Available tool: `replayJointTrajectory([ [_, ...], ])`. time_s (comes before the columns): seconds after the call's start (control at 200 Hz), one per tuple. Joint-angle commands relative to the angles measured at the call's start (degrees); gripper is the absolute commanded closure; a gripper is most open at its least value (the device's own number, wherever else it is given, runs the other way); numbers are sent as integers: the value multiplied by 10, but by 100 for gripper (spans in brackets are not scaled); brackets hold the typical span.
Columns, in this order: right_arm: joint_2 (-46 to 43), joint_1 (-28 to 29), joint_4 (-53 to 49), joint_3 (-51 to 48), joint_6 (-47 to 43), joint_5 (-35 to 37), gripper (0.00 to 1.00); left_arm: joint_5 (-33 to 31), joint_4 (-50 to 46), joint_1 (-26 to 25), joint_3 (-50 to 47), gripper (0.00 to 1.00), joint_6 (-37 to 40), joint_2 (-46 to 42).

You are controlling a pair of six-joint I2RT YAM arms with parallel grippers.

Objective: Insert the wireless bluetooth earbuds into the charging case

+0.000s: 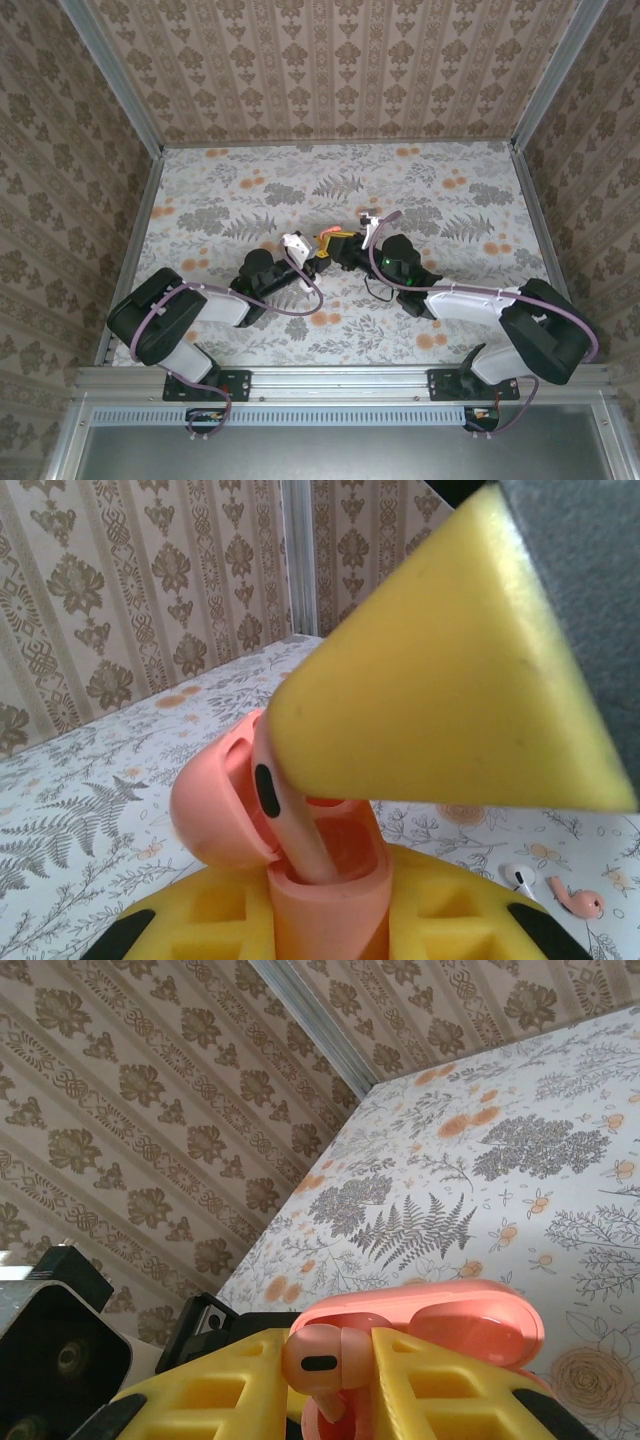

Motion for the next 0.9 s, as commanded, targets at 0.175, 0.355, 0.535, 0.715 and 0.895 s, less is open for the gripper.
replayJointTrajectory([
  [0.175, 7, 9, 19, -9, 12, 5, 74, -13, 29, -4, 13, 84, -11, -25],
  [0.355, 12, 9, 15, -14, 17, 7, 74, -17, 30, -4, 12, 84, -11, -34],
  [0.535, 12, 10, 2, -15, 20, 17, 74, -20, 30, -3, 12, 84, -8, -39],
  [0.715, 13, 10, -1, -18, 22, 23, 74, -23, 30, -4, 12, 84, -8, -40],
  [0.895, 13, 10, -4, -20, 22, 24, 74, -24, 29, -4, 13, 84, -7, -41],
])
